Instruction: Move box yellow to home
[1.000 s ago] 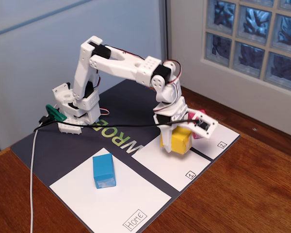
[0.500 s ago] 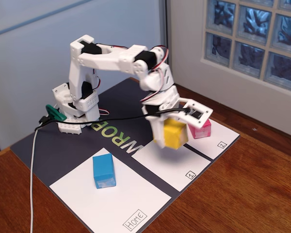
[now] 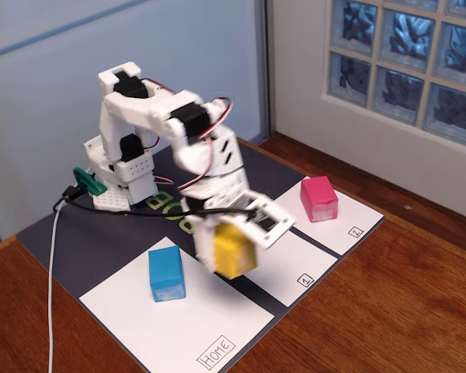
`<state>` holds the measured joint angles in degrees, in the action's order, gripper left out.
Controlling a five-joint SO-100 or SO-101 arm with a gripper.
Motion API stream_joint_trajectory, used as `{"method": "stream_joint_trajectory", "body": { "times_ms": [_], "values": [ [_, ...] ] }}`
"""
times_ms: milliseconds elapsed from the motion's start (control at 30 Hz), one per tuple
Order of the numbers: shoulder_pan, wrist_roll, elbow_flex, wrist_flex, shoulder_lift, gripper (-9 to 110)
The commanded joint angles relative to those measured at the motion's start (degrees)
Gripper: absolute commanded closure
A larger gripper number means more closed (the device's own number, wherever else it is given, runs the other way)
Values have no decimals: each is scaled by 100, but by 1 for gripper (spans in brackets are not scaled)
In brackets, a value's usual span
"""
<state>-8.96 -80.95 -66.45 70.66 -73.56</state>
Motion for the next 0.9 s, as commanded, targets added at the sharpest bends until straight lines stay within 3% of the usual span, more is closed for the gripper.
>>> {"method": "stream_joint_trajectory", "body": {
  "times_ms": [0,867],
  "values": [
    [-352,141,360,-26,62,102],
    [-1644,853,343,-527,1327,102]
  ]
}}
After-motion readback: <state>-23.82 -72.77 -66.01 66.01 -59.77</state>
